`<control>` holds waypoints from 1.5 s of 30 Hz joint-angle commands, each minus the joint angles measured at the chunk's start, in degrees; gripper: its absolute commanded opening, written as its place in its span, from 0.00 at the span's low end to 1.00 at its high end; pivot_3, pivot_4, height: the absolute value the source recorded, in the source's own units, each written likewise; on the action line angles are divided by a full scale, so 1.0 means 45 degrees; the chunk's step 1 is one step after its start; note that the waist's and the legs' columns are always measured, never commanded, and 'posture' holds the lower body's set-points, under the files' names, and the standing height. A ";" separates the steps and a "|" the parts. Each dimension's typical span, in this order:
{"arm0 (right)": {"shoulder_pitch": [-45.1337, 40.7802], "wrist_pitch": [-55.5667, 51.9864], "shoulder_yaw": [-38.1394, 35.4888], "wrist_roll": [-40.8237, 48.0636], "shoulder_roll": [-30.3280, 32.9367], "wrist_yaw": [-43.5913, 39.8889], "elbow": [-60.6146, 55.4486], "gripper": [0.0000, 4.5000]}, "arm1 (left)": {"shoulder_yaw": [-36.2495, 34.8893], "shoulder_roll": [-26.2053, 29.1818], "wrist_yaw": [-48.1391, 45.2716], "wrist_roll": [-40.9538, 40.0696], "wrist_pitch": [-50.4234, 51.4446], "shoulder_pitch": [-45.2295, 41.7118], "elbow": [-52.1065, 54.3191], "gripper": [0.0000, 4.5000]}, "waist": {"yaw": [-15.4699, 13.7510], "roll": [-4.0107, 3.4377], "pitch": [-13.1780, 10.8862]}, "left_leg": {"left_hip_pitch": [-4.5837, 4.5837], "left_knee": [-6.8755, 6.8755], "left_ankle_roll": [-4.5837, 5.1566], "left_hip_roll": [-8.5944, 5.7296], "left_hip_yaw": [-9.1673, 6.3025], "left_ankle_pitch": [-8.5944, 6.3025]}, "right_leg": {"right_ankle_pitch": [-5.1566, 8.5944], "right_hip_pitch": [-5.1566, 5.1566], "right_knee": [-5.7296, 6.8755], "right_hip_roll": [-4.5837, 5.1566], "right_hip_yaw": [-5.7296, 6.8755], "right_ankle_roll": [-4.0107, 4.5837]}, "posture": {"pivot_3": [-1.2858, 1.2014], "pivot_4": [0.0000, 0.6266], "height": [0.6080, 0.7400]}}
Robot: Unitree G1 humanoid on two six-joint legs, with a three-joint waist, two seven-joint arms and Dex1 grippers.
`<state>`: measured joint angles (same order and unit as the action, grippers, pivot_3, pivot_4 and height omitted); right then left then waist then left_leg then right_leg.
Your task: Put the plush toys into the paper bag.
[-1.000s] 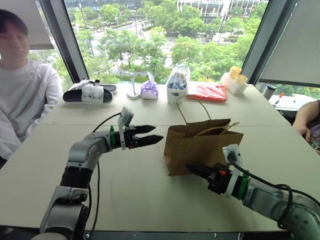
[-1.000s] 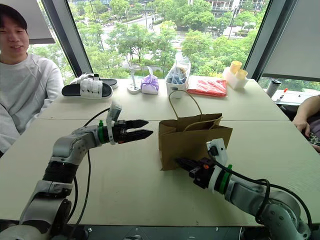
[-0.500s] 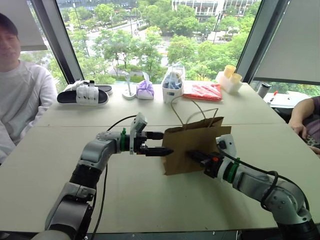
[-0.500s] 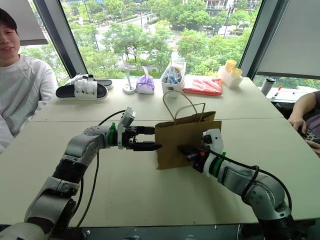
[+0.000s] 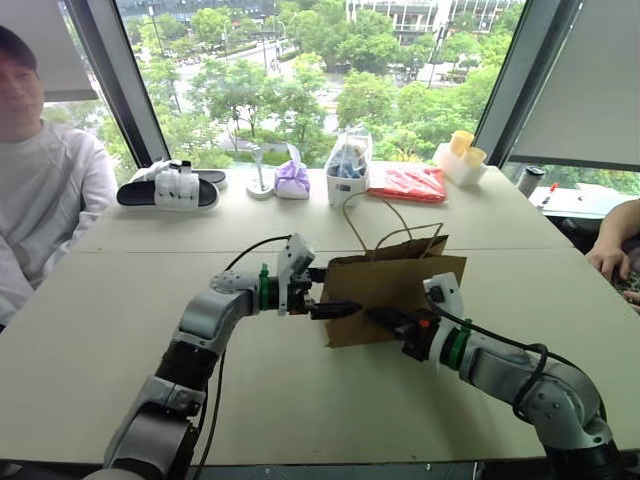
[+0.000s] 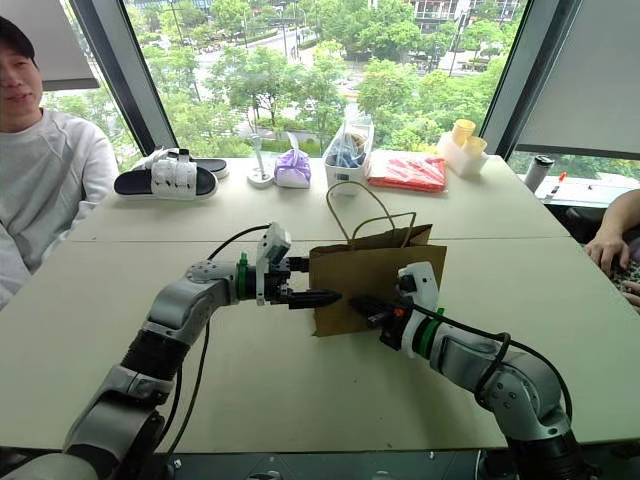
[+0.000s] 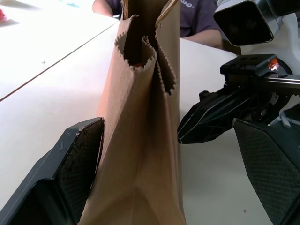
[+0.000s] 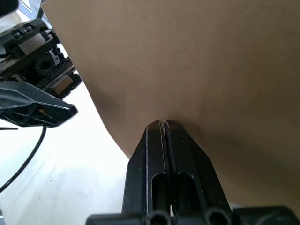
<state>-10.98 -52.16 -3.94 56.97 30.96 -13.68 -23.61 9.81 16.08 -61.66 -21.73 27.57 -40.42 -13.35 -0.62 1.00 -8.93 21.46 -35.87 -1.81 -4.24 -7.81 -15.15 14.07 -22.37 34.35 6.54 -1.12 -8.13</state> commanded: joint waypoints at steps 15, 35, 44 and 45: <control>0.2277 -0.0618 -0.1732 0.1104 0.0687 -0.0648 -0.2195 0.00 | -0.0876 -0.0565 -0.0753 -0.0099 -0.2279 -0.1765 -0.2021 0.10 | -0.0016 0.0001 -0.0001 | 0.0001 -0.0009 0.0001 -0.0001 0.0012 0.0000 | 0.0000 0.0010 0.0001 -0.0002 0.0008 -0.0001 | 0.52 0.24 1.00; 0.3099 -0.0330 -0.2325 0.1102 0.0863 -0.0755 -0.2270 0.00 | -0.1333 -0.0460 -0.2872 0.1803 -0.6651 -0.4847 -0.9511 0.90 | 0.0002 0.0007 -0.0004 | 0.0004 -0.0012 0.0010 -0.0003 0.0032 -0.0005 | 0.0001 0.0013 0.0002 -0.0009 0.0019 -0.0008 | 0.52 0.24 1.00; 0.3924 0.1076 -0.3670 0.0294 0.1687 -0.2658 -0.2472 0.00 | -0.2750 0.2472 -0.2069 -0.0047 -0.1442 -0.0188 -0.1852 0.99 | 0.0383 -0.0001 0.0002 | -0.0012 0.0026 0.0011 0.0017 -0.0005 -0.0005 | 0.0002 -0.0020 0.0037 -0.0010 0.0009 -0.0008 | 0.52 0.24 1.00; 0.4360 0.1164 -0.3967 0.0161 0.1946 -0.3088 -0.2390 0.00 | -0.3157 0.2956 -0.1601 -0.0595 -0.0279 0.1136 0.0063 0.99 | 0.0431 -0.0005 0.0004 | -0.0024 0.0043 0.0016 0.0026 -0.0005 -0.0008 | 0.0002 -0.0025 0.0047 -0.0012 0.0007 -0.0007 | 0.52 0.24 1.00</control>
<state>7.29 -49.03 -19.20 58.73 38.34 -24.72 -33.00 -1.53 27.51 -70.62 -20.19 19.58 -38.63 -23.59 1.32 0.98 -8.91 21.35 -35.59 -1.74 -4.08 -7.83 -15.19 14.08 -22.59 34.59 6.48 -1.13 -8.16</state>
